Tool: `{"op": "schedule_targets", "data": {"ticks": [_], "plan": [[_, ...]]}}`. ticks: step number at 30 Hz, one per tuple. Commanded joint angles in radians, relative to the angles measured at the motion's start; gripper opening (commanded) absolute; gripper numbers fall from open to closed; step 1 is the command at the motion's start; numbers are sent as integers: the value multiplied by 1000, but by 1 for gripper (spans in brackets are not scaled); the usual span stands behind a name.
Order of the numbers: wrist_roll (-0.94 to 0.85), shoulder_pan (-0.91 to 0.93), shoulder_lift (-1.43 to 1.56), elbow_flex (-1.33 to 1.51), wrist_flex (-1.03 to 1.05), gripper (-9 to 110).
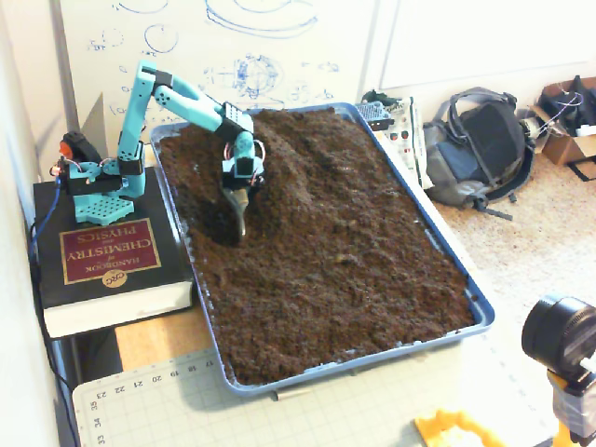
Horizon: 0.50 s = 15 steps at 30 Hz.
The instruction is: Build a berm.
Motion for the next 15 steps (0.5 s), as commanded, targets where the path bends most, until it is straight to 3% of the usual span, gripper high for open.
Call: {"op": "schedule_targets", "data": {"ticks": [1,15], "plan": [[8,-6,20,-100,9,1],[9,-89,172,-147,20,0]]}}
